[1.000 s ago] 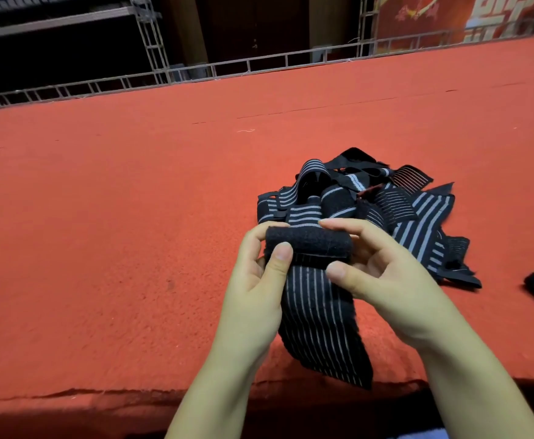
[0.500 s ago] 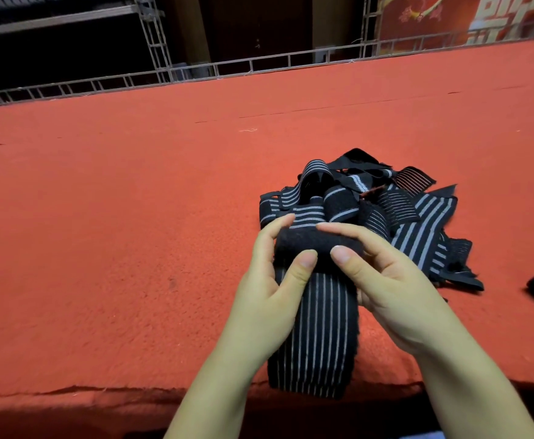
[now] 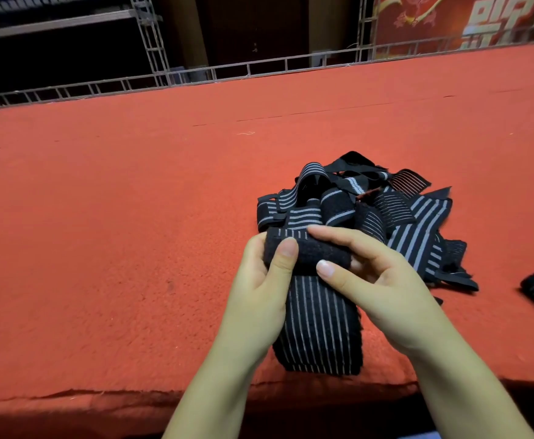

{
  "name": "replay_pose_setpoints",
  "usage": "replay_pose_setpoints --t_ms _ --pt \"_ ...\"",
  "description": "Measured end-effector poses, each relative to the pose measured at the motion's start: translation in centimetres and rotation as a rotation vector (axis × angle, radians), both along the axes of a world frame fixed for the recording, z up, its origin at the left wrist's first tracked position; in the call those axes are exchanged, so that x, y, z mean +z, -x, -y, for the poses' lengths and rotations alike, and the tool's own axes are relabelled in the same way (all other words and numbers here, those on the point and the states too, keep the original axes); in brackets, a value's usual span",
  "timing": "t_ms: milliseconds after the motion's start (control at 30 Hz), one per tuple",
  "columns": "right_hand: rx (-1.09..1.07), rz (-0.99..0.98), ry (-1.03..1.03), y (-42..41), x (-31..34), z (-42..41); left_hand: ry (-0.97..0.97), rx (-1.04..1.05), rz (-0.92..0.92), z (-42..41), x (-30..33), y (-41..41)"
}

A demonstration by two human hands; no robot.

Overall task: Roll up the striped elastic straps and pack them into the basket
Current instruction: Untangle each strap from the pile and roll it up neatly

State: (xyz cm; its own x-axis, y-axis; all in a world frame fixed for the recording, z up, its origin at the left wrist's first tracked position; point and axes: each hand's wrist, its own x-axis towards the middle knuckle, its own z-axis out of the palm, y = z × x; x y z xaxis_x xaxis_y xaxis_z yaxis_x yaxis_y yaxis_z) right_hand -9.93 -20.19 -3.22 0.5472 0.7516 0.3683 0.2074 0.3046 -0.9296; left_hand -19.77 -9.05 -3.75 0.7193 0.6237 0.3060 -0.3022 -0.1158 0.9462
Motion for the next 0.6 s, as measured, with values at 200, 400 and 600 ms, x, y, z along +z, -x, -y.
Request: replay_pose_setpoints --t_ms 200,400,600 --pt "0.015 -0.094 0.124 -0.45 0.38 -0.03 -0.105 -0.096 0.059 -0.15 0.08 0.67" --pt "0.102 -0.180 0.018 -0.25 -0.06 0.08 -0.039 -0.103 0.066 -0.17 0.22 0.75" --pt "-0.028 -0.109 -0.094 -0.01 0.70 0.38 0.069 -0.176 0.003 0.24 0.33 1.00"
